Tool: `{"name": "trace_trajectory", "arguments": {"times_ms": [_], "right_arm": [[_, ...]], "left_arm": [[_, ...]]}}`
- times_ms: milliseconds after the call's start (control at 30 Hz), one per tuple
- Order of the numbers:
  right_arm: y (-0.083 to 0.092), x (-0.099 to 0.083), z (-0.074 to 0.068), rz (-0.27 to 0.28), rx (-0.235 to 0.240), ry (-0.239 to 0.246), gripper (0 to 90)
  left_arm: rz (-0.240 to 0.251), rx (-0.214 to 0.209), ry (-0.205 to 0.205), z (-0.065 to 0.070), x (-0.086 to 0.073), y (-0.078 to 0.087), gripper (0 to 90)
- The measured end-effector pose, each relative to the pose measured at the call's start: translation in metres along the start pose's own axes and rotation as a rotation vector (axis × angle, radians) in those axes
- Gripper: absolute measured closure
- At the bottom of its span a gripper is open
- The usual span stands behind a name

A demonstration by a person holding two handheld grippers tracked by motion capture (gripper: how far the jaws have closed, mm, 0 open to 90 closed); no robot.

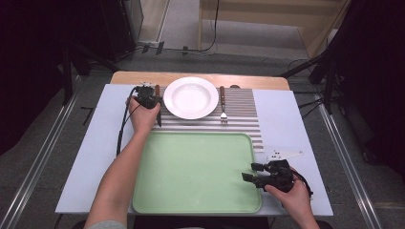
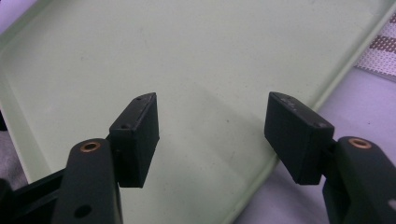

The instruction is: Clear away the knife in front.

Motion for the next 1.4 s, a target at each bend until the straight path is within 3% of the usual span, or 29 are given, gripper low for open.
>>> {"name": "trace_trajectory", "arguments": {"times_ms": [200,267,400,733,800,900,967,1067,1200,1333,1400], "right_arm": [[0.0,0.0,0.001,-0.002,-0.006,-0.006,34.5],[0.0,0.0,0.001,-0.003,-0.005,-0.006,34.5],[0.002,0.0,0.002,0.0,-0.006,-0.014,34.5],[0.003,0.0,0.004,0.007,-0.002,-0.017,34.5],[0.003,0.0,0.004,0.009,0.0,-0.019,34.5],[0.002,0.0,0.004,0.008,0.003,-0.019,34.5],[0.001,0.0,0.004,0.01,0.008,-0.022,34.5],[0.0,0.001,0.004,0.01,0.009,-0.021,34.5],[0.001,0.0,0.004,0.009,0.008,-0.024,34.5],[0.0,0.0,0.004,0.01,0.011,-0.023,34.5],[0.0,0.0,0.004,0.01,0.009,-0.023,34.5]], "left_arm": [[0.021,0.026,-0.008,0.003,-0.003,0.0,68.7],[0.023,0.021,0.018,0.002,-0.003,0.0,69.0],[0.025,0.036,0.023,0.003,-0.003,0.0,71.5],[0.025,0.017,0.052,0.0,-0.004,0.001,76.9],[0.023,0.003,0.05,-0.002,-0.003,0.001,77.0],[0.022,-0.007,0.012,-0.001,-0.003,0.002,77.0],[-0.006,-0.025,0.029,-0.004,0.0,0.003,77.1],[-0.036,-0.078,0.099,-0.012,0.003,0.003,77.1],[-0.03,-0.128,0.179,-0.021,0.008,0.009,77.1],[-0.031,-0.177,0.181,-0.025,0.018,0.016,77.1],[-0.039,-0.19,0.153,-0.025,0.021,0.02,77.1]]}}
Point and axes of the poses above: each handheld gripper's, and its own axes: y roughly backward along the jaws, x roughly out of its top, z roughly to its right, the point moved 3 cm from there along -y, roughly forward along the jaws, and after that the axes turned 10 degrees about z, right-handed, at the moved point
